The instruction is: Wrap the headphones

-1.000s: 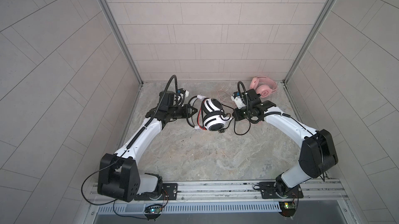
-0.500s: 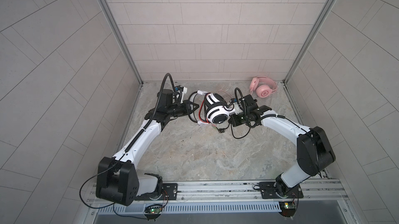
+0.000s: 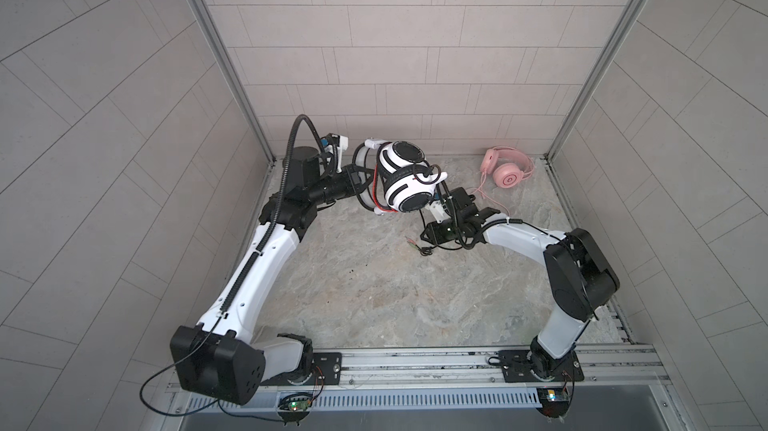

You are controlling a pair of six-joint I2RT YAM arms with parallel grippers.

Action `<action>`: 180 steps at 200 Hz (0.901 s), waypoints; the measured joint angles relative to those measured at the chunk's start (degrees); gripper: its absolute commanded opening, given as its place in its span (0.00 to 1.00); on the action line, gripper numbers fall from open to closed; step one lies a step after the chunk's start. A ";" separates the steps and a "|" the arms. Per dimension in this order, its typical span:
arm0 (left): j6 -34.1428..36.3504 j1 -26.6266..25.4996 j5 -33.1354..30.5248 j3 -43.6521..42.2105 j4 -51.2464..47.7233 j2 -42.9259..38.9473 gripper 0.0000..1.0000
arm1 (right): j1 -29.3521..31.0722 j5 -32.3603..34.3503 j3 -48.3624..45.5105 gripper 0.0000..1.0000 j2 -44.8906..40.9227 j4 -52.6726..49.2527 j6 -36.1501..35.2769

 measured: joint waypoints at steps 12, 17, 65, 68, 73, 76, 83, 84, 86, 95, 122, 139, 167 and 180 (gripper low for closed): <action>0.02 0.00 -0.02 2.08 -1.36 -0.07 0.00 | 0.22 -0.20 1.44 0.34 1.62 1.05 0.17; 0.00 0.07 -0.02 2.71 -1.77 -0.07 0.00 | 0.33 -0.42 2.10 0.35 2.34 1.64 0.33; -4.68 1.25 1.14 7.04 -2.23 0.44 0.00 | 1.09 -2.73 6.75 0.39 9.38 7.63 2.14; -5.14 1.44 1.33 7.23 -2.12 0.55 0.00 | 1.20 -2.84 6.95 0.39 9.86 8.13 2.32; -5.92 1.79 1.62 7.58 -1.79 0.68 0.00 | 1.36 -3.02 7.13 0.39 10.49 8.70 2.47; -6.45 2.03 1.84 7.87 -1.68 0.79 0.00 | 1.46 -3.02 7.19 0.39 10.84 8.98 2.54; -7.50 2.67 2.32 8.41 -1.36 1.05 0.00 | 1.75 -3.28 7.23 0.39 11.54 9.62 2.78; -7.67 2.80 2.36 8.55 -1.33 1.09 0.00 | 1.79 -3.34 7.23 0.39 11.69 9.75 2.80; -8.00 3.02 2.51 8.74 -1.22 1.18 0.00 | 1.90 -3.48 7.23 0.38 11.93 9.90 2.89; -9.29 4.09 3.17 9.38 -0.68 1.49 0.00 | 2.29 -3.89 7.23 0.37 12.70 10.43 3.15; -13.00 8.09 4.39 10.47 1.51 1.95 0.00 | 3.63 -4.85 6.36 0.22 13.92 12.50 3.76; -15.32 10.67 5.33 10.67 3.32 2.27 0.00 | 4.26 -5.51 5.38 0.12 13.92 13.70 4.50; -17.90 13.90 5.64 10.67 5.03 3.28 0.00 | 4.98 -5.77 2.29 0.09 13.29 15.80 4.79; -18.58 15.02 4.96 10.64 5.16 3.82 0.00 | 5.53 -4.90 0.55 0.08 12.20 14.78 3.98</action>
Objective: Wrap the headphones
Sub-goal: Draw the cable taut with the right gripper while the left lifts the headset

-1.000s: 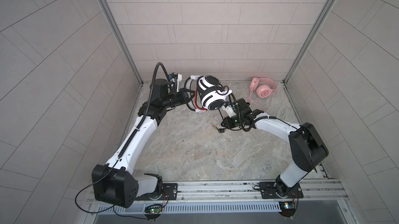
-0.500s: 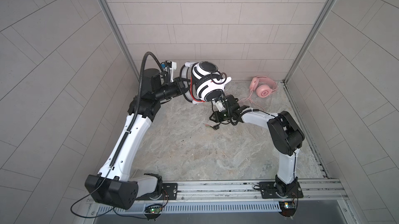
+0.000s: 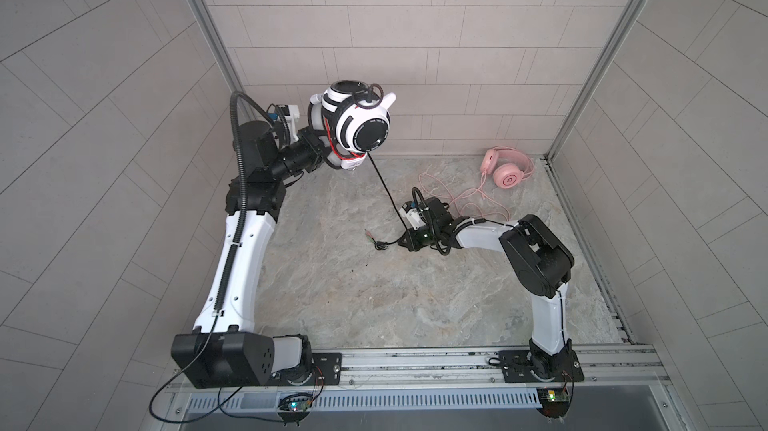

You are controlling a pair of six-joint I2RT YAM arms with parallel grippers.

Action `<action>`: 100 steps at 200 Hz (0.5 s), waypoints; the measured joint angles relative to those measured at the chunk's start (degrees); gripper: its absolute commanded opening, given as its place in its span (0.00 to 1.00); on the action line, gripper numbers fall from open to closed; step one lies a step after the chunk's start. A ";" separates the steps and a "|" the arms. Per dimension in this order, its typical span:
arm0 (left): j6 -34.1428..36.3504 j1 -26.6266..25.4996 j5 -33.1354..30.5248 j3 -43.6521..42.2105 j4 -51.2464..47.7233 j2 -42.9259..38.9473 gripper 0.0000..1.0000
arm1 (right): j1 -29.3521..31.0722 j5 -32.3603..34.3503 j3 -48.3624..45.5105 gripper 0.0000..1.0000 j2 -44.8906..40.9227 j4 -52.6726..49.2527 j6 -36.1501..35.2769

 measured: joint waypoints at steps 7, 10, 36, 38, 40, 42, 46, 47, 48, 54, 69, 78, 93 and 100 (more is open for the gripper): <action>-0.20 0.57 -0.92 0.00 0.00 0.33 0.00 | 0.39 0.92 -0.85 0.08 -0.94 -0.94 -0.72; -0.26 0.72 -1.27 0.00 0.02 0.44 0.00 | 0.57 1.16 -1.20 0.08 -1.29 -1.29 -0.90; 0.48 1.53 -6.99 0.00 -0.13 1.79 0.00 | 4.09 5.09 -6.16 0.08 -8.33 -5.07 -3.28; 0.59 1.60 -7.82 0.00 -0.15 1.90 0.00 | 4.39 5.20 -6.62 0.08 -8.94 -5.42 -3.45; 0.94 1.62 -8.35 0.02 -0.35 2.03 0.00 | 4.76 5.55 -7.06 0.08 -9.64 -5.73 -3.69; 1.31 1.66 -9.27 0.07 -0.52 2.21 0.00 | 5.14 5.99 -7.48 0.08 -10.27 -6.10 -3.85; 1.99 1.73 -10.64 0.15 -0.94 2.54 0.00 | 5.75 6.38 -8.26 0.08 -11.47 -6.69 -4.02; 2.14 1.73 -10.88 0.17 -1.01 2.60 0.00 | 6.05 6.71 -8.59 0.08 -11.98 -6.88 -4.20; 2.36 1.75 -11.28 0.24 -1.18 2.73 0.00 | 6.21 6.91 -8.74 0.08 -12.22 -6.95 -4.24; 3.37 1.90 -13.22 0.44 -1.92 3.32 0.00 | 7.17 7.76 -9.97 0.08 -14.05 -7.96 -4.52; 5.75 2.12 -18.14 0.55 -3.26 5.03 0.00 | 9.97 10.62 -13.03 0.08 -18.73 -10.45 -5.20; 7.21 2.21 -20.94 0.57 -4.17 6.21 0.00 | 11.65 12.39 -14.73 0.08 -21.40 -12.11 -5.40; 9.38 2.23 -25.27 0.50 -5.70 8.28 0.00 | 14.40 15.37 -16.92 0.08 -25.57 -15.30 -5.35; 10.34 2.23 -27.15 0.35 -6.23 9.11 0.00 | 15.72 16.74 -17.64 0.08 -27.39 -16.83 -5.29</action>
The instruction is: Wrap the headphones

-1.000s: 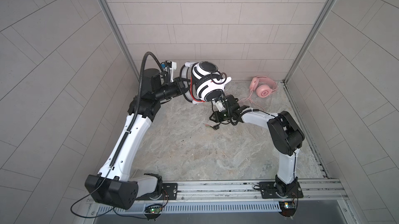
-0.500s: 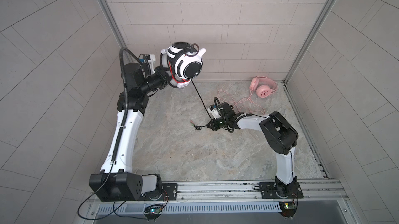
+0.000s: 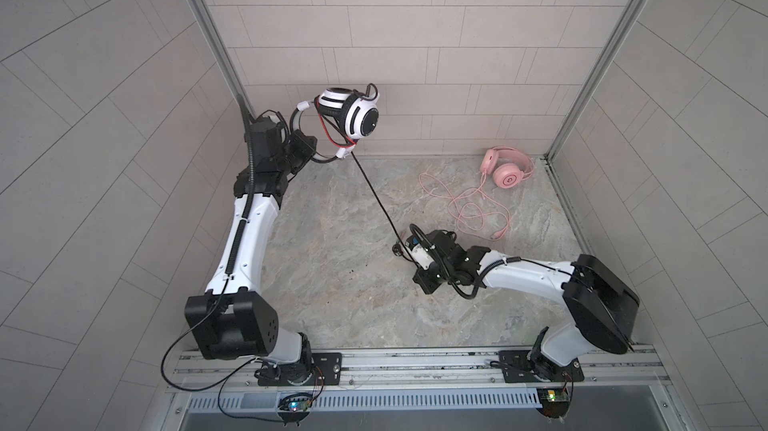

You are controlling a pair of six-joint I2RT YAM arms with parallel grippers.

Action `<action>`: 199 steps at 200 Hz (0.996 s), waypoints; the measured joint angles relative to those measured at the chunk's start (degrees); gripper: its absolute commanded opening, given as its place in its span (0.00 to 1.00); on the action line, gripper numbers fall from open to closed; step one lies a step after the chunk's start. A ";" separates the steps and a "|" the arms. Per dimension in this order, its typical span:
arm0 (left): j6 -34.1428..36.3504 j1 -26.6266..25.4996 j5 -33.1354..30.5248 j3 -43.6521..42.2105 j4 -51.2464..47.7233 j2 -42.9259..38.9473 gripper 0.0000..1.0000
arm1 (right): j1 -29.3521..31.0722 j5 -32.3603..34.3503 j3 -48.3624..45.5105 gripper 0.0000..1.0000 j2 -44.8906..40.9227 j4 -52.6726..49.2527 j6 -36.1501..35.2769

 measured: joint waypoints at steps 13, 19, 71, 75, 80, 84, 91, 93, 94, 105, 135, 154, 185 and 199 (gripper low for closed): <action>1.92 0.00 -3.17 -0.44 -0.85 1.38 0.00 | 2.03 2.27 -0.66 0.08 -2.91 -2.73 0.20; 2.82 0.00 -4.28 -0.72 -1.11 1.88 0.00 | 2.86 3.32 -0.83 0.08 -4.09 -3.89 0.31; 10.03 -0.04 -14.08 -2.51 -2.54 5.55 0.00 | 7.61 12.15 1.49 0.09 -15.37 -17.73 1.20; 10.64 -0.09 -14.82 -2.51 -2.78 5.99 0.00 | 7.80 12.76 2.29 0.08 -16.31 -18.88 1.09; 11.32 -0.33 -15.54 -2.49 -3.06 6.40 0.00 | 8.09 13.49 3.45 0.08 -17.53 -20.26 0.87; 11.85 -0.68 -16.33 -2.45 -3.39 6.82 0.00 | 8.24 13.94 4.15 0.08 -18.23 -20.96 0.74; 13.09 -1.03 -18.08 -2.36 -4.26 7.56 0.00 | 8.55 14.78 5.86 0.08 -19.98 -22.27 0.26; 13.51 -1.16 -18.58 -2.36 -4.48 7.76 0.00 | 8.63 15.04 6.34 0.08 -20.50 -22.58 0.00; 13.62 -1.22 -18.80 -2.36 -4.61 7.82 0.00 | 8.66 15.10 6.51 0.08 -20.68 -22.69 -0.09; 15.47 -2.56 -21.75 -2.29 -6.19 8.72 0.00 | 9.01 16.41 8.72 0.08 -23.41 -23.37 -0.76; 23.76 -9.38 -30.49 -1.16 -9.81 11.61 0.00 | 9.27 19.65 15.89 0.08 -28.81 -24.04 -3.61; 28.79 -12.70 -32.83 2.97 -13.33 15.30 0.00 | 9.27 20.98 21.53 0.08 -28.76 -24.00 -5.97; 33.86 -15.10 -34.10 7.34 -17.46 19.04 0.00 | 9.27 23.26 28.72 0.08 -25.83 -24.13 -10.36; 36.11 -16.26 -34.80 7.87 -19.69 19.26 0.00 | 9.27 24.81 31.15 0.07 -24.35 -24.55 -12.50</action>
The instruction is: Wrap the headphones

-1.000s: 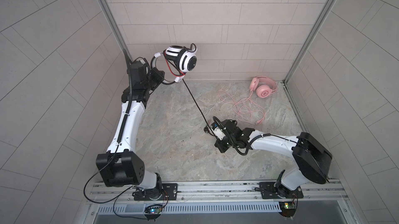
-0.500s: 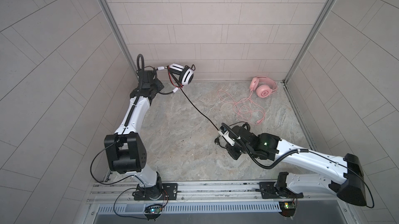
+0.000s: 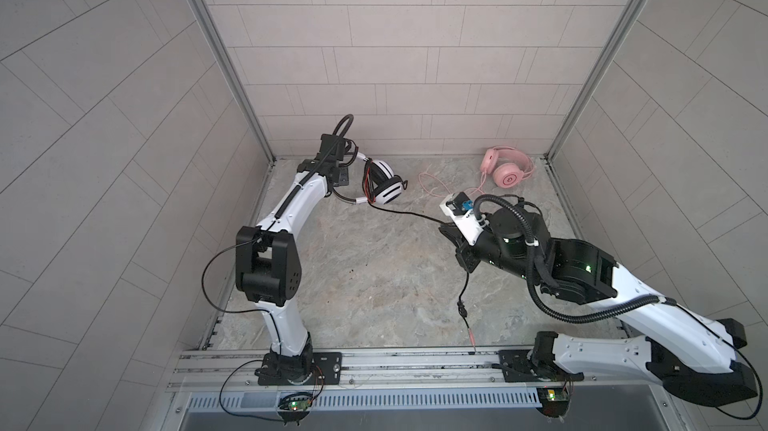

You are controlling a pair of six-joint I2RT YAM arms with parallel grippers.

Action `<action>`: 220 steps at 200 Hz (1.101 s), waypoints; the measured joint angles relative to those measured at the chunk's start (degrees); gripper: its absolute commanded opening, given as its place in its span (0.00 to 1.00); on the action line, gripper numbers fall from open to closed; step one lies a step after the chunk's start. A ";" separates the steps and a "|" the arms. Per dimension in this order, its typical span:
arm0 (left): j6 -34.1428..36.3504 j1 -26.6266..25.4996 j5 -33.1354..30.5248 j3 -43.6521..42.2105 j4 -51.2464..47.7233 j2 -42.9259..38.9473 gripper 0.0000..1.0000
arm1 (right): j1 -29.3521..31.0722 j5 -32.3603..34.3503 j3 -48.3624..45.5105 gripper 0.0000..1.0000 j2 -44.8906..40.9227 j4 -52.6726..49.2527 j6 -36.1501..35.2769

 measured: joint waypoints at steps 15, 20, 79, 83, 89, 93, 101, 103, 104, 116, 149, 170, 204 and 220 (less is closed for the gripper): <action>2.47 -1.97 -0.48 0.44 -2.38 0.00 0.00 | 0.00 2.14 2.10 0.07 1.31 -0.11 -2.32; 3.26 -2.75 -0.52 0.46 -2.95 0.00 0.00 | 0.00 2.93 2.62 0.07 1.57 -0.11 -3.13; 8.59 -10.84 3.65 -2.56 -9.07 -3.23 0.00 | -1.99 8.46 5.88 0.06 2.19 0.74 -9.44; 8.79 -11.21 4.13 -2.93 -9.38 -3.76 0.00 | -2.27 8.61 6.16 0.06 2.29 0.90 -9.77; 9.22 -11.61 4.70 -3.45 -9.64 -4.50 0.00 | -2.69 8.79 6.62 0.06 2.51 1.16 -10.19; 9.38 -11.85 5.03 -3.74 -9.79 -4.85 0.00 | -2.99 8.87 6.91 0.06 2.67 1.36 -10.38; 9.73 -12.33 6.03 -4.35 -10.21 -5.86 0.00 | -3.63 8.98 7.48 0.05 2.99 1.73 -10.82; 9.79 -12.44 6.29 -4.46 -10.32 -6.14 0.00 | -3.87 9.01 7.58 0.05 3.13 1.86 -10.95; 9.79 -12.46 6.36 -4.50 -10.34 -6.21 0.00 | -3.93 9.01 7.61 0.05 3.15 1.88 -10.97; 10.05 -12.74 8.37 -5.29 -10.99 -7.67 0.00 | -5.25 8.94 8.22 0.05 3.76 2.19 -11.47; 10.43 -13.53 14.58 -10.62 -11.91 -13.57 0.00 | -9.81 8.31 8.76 0.05 5.40 3.15 -11.96; 10.99 -13.94 18.78 -14.38 -12.24 -16.98 0.00 | -13.35 6.54 8.55 0.03 5.66 4.35 -11.52; 11.80 -15.76 26.03 -17.55 -11.63 -20.22 0.00 | -19.63 1.84 8.24 0.02 5.75 5.81 -9.60; 11.67 -16.22 29.94 -19.08 -10.93 -21.79 0.00 | -22.03 0.02 7.76 0.02 5.81 6.23 -8.59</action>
